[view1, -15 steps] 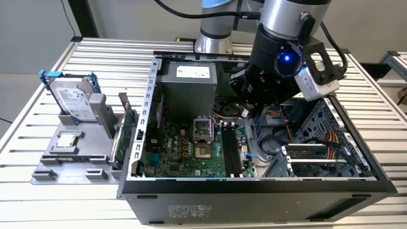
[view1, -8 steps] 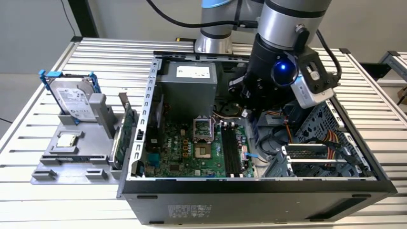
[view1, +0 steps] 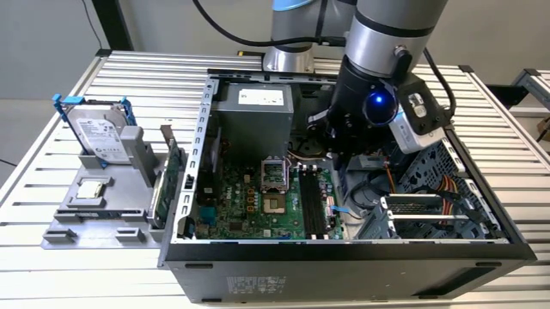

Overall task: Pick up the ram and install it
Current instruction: 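Insert the ram into the slot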

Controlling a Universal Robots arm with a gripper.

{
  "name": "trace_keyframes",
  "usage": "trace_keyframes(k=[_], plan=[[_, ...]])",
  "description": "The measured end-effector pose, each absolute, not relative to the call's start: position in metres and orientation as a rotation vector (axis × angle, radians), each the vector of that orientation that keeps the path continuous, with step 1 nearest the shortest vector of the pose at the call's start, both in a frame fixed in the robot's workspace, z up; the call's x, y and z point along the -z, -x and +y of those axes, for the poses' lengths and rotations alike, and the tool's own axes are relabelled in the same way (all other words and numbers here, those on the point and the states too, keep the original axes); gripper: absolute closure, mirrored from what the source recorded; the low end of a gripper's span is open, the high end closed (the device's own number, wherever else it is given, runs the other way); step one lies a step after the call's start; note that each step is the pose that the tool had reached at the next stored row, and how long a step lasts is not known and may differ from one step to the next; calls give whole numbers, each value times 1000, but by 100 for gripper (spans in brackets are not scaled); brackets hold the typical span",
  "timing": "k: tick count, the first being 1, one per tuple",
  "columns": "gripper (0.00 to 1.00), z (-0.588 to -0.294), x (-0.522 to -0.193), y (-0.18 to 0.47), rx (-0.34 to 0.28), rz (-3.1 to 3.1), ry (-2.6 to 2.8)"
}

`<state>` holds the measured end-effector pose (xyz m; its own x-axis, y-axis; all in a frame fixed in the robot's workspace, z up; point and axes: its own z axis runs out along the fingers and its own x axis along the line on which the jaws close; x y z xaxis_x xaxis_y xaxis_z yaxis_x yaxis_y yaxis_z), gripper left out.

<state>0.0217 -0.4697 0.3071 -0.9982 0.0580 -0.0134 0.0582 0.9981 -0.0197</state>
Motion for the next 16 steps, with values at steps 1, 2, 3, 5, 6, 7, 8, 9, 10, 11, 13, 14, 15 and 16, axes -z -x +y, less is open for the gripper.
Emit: trace_keyframes(k=[1,2,3,5,6,7,8,9,10,11,13,14,15,16], plan=[[100,-470,-305,-22,32,3127,-91],[100,-470,-304,-22,32,3127,-91],[100,-470,-302,-22,32,3127,-91],[100,-470,-298,-22,31,3127,-91],[100,-470,-296,-22,31,3127,-91],[100,-470,-295,-22,32,3127,-91],[100,-470,-293,-22,32,3127,-91],[100,-470,-291,-22,31,3127,-90],[100,-470,-289,-22,31,3127,-90],[100,-470,-287,-22,31,3127,-90],[100,-470,-284,-22,31,3127,-90],[100,-470,-282,-22,32,3127,-90],[100,-470,-280,-22,31,3127,-90],[100,-470,-278,-22,31,3127,-89]])
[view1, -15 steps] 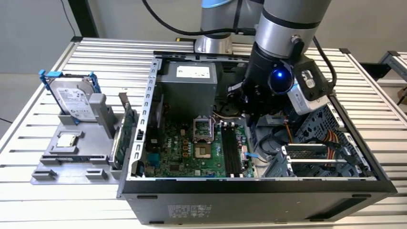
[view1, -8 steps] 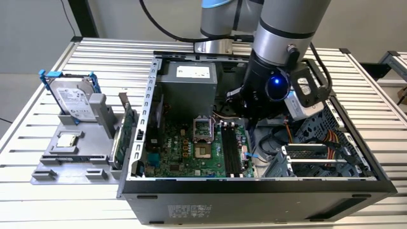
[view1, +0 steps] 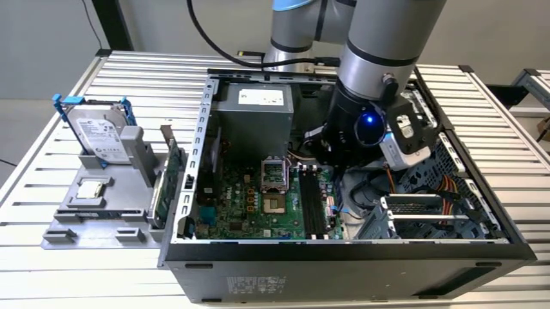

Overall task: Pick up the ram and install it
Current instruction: 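Insert the ram into the slot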

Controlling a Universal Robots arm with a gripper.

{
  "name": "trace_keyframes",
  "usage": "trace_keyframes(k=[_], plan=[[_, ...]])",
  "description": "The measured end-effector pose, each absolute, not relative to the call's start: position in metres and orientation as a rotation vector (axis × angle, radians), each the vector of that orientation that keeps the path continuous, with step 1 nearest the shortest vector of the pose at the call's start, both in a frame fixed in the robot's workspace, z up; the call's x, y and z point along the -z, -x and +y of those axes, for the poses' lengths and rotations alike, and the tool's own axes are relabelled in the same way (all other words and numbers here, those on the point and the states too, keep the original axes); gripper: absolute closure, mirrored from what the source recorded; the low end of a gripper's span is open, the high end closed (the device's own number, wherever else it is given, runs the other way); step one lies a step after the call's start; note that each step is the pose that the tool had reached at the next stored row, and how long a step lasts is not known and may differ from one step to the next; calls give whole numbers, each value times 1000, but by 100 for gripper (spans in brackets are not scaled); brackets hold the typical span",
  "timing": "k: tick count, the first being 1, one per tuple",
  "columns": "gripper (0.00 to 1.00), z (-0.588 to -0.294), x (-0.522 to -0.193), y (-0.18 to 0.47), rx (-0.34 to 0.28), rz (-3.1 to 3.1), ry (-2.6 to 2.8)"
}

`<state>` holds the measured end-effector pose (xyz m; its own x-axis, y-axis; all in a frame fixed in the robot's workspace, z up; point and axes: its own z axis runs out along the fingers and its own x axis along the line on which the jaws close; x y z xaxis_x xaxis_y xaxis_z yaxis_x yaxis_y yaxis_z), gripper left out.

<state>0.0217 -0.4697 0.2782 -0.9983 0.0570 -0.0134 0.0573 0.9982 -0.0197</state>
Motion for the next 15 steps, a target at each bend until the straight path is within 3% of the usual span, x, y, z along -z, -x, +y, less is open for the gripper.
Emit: trace_keyframes(k=[15], plan=[[100,-470,-253,-22,32,3129,-73]])
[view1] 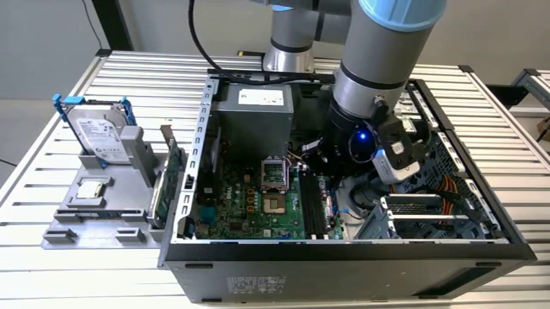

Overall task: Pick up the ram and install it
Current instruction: 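Insert the ram into the slot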

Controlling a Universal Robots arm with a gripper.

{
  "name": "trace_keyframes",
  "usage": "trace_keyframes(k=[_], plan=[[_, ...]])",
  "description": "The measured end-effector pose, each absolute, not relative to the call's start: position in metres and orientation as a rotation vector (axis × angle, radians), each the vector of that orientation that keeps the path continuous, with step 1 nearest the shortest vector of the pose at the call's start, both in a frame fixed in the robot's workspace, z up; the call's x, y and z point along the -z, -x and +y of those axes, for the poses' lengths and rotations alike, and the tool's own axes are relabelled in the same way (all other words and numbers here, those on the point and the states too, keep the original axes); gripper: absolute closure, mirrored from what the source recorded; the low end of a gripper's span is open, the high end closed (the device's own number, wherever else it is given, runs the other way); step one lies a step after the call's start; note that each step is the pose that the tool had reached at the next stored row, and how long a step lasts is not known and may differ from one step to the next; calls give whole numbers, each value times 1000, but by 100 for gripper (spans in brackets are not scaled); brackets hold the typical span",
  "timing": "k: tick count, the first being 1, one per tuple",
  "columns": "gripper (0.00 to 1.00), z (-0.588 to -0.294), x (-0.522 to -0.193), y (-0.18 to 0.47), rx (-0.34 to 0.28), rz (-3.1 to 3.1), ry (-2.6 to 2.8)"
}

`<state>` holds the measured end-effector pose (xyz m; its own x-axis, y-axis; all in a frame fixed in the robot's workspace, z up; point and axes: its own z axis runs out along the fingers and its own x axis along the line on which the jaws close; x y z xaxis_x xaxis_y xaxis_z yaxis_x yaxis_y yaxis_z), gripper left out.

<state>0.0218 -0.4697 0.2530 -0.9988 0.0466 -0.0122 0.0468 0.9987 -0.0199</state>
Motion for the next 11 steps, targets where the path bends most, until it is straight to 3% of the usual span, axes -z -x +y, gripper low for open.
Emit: trace_keyframes(k=[11], plan=[[100,-470,-236,-19,32,3130,-46]])
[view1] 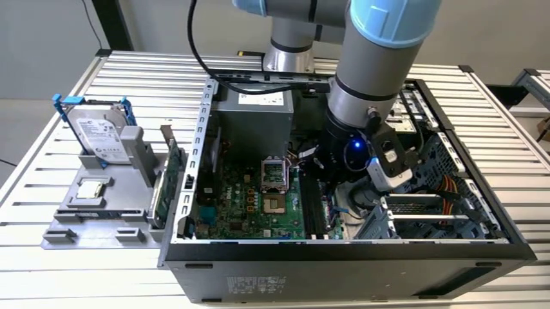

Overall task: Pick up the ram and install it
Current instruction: 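Insert the ram into the slot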

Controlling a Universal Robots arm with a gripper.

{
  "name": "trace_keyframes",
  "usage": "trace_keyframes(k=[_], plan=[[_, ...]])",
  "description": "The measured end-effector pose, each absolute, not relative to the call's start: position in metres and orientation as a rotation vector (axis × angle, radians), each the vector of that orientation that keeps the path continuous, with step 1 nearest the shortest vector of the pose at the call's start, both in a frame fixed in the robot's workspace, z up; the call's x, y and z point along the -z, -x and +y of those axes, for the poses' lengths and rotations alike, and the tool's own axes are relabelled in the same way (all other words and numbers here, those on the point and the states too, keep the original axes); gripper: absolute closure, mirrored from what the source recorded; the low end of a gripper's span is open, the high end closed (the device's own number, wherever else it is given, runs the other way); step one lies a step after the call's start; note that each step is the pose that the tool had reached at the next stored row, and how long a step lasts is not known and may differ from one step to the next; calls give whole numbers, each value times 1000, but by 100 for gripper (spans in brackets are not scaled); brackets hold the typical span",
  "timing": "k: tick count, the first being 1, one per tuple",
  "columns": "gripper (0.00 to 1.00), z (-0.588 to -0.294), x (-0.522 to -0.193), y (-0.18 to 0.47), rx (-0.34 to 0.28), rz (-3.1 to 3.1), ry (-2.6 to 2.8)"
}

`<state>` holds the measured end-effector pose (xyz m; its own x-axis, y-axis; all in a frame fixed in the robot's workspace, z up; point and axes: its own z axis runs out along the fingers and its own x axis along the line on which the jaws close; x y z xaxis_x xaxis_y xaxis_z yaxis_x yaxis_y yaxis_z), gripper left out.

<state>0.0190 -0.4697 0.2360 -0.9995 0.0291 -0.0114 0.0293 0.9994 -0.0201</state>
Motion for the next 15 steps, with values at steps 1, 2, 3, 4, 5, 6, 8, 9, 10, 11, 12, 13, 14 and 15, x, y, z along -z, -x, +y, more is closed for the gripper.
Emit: trace_keyframes(k=[1,2,3,4,5,6,8,9,10,11,12,13,14,15], plan=[[100,-470,-234,-19,32,3130,-46],[100,-470,-232,-19,32,3130,-46],[100,-470,-231,-19,32,3130,-46],[100,-470,-229,-19,32,3130,-46],[100,-470,-227,-18,32,3130,-46],[100,-470,-225,-18,32,3130,-46],[100,-470,-225,-17,32,3130,-45],[100,-470,-224,-16,33,3130,-45],[100,-470,-224,-16,32,3130,-43],[100,-470,-223,-15,32,3130,-41],[100,-470,-223,-15,32,3130,-39],[100,-470,-222,-15,32,3130,-38],[100,-470,-221,-15,32,3130,-38],[100,-470,-220,-15,32,3130,-38]])
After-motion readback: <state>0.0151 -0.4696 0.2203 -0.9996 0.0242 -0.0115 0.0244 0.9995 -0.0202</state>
